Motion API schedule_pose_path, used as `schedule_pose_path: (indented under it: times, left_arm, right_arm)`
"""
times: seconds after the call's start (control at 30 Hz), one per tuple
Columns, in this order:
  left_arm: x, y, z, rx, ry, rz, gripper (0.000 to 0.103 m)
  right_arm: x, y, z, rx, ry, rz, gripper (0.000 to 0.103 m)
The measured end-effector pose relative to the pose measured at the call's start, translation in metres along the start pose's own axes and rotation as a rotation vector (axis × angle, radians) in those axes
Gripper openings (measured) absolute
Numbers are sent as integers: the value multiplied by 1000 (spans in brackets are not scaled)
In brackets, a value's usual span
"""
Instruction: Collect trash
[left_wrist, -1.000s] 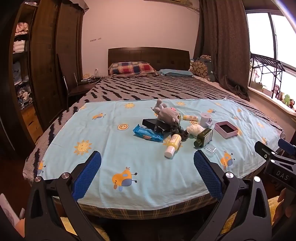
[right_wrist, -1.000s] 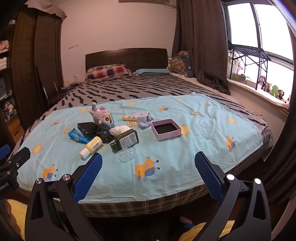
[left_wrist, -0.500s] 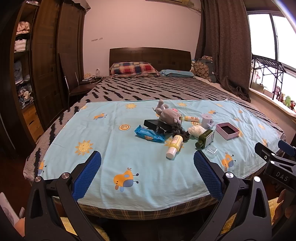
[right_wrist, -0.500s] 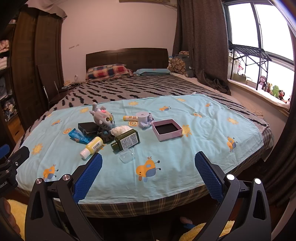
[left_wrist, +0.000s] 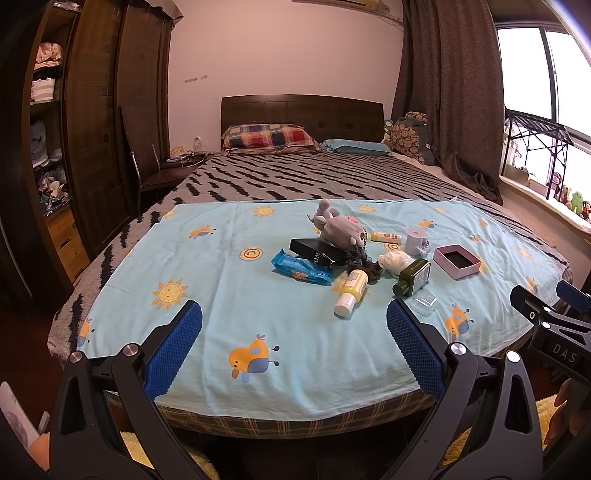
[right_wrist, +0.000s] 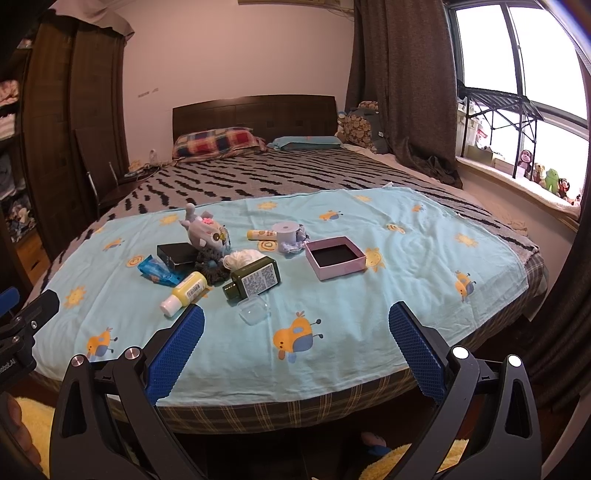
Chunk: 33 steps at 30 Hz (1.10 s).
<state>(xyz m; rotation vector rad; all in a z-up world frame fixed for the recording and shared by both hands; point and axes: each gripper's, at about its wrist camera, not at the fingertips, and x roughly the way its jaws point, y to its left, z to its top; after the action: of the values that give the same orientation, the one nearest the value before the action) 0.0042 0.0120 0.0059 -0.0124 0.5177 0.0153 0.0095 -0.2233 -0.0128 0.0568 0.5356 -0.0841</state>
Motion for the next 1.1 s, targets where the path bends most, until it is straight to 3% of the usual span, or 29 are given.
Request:
schedule_pose_path:
  times: [0.83, 1.1]
  left_arm:
    - [6, -3, -6, -6, 6, 13, 95]
    - [16, -2, -10, -7, 14, -1, 95]
  right_arm:
    - [7, -1, -2, 1, -18, -8, 100]
    - [18, -4, -5, 9, -5, 39, 100]
